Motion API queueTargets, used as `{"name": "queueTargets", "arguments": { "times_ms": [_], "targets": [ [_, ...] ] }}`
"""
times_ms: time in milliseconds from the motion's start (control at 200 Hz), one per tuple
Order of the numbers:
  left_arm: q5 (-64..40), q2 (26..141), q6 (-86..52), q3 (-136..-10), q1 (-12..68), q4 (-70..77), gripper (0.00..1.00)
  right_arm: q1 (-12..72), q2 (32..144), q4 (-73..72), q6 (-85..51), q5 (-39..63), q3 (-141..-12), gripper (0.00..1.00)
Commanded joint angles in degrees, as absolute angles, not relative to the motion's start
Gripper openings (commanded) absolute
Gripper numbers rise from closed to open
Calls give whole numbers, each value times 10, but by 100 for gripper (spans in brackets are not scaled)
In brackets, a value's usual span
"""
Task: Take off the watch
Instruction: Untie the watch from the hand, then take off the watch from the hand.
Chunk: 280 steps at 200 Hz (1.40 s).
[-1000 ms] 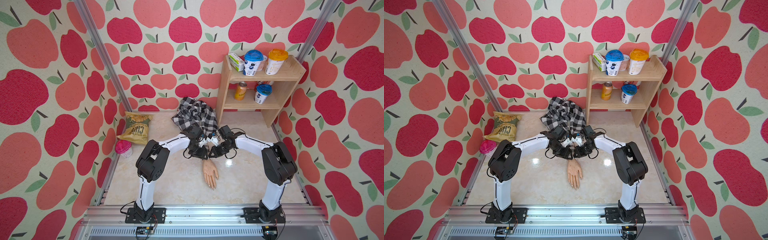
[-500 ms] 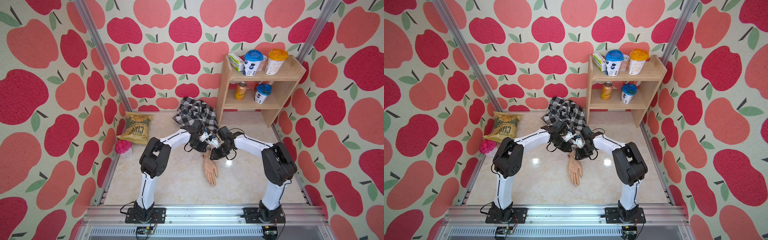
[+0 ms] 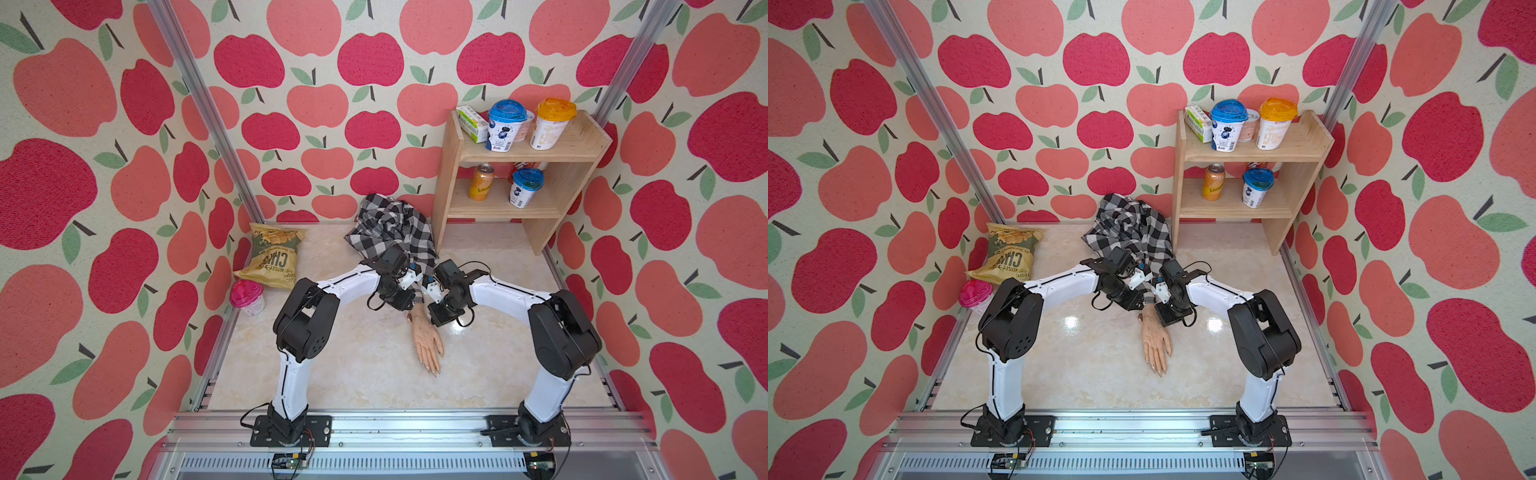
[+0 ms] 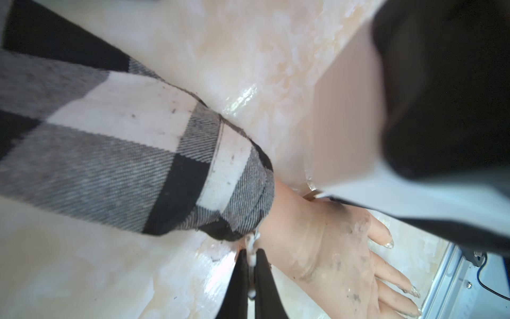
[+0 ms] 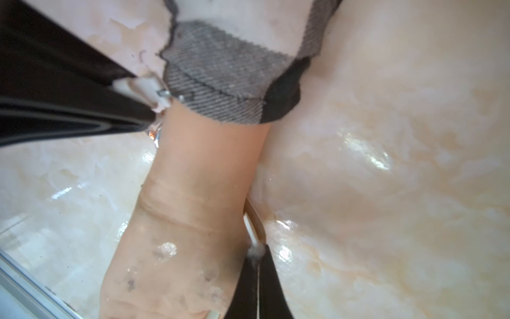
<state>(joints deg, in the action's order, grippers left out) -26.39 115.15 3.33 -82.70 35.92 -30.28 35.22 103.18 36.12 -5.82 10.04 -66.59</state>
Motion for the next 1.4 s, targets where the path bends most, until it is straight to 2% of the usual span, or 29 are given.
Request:
{"name": "queueTargets", "arguments": {
  "times_ms": [0, 20, 90, 130, 550, 825, 1100, 1196, 1301, 1396],
  "targets": [
    [-238, 1104, -10, -784, 358, -265, 0, 346, 1023, 356, -88, 68, -655, 9],
    [-237, 1099, -17, -776, 357, -261, 0, 345, 1023, 356, -91, 65, -654, 14],
    [-238, 1083, -38, -760, 353, -250, 0, 345, 1020, 352, -99, 63, -651, 46],
    [-232, 1077, -51, -755, 352, -248, 0, 345, 1015, 350, -101, 63, -651, 52],
    [-155, 1000, -141, -753, 343, -322, 0, 355, 937, 348, -119, 27, -672, 54],
    [-50, 919, -197, -794, 347, -525, 0, 363, 934, 347, -114, 14, -691, 55],
    [61, 832, -355, -805, 378, -794, 0, 383, 949, 326, -103, 25, -707, 55],
    [61, 825, -398, -799, 392, -865, 0, 387, 947, 314, -103, 31, -702, 55],
    [72, 849, -417, -793, 389, -891, 0, 390, 940, 292, -109, 44, -683, 55],
    [64, 879, -408, -787, 362, -848, 0, 392, 935, 287, -112, 46, -672, 55]
  ]
}}
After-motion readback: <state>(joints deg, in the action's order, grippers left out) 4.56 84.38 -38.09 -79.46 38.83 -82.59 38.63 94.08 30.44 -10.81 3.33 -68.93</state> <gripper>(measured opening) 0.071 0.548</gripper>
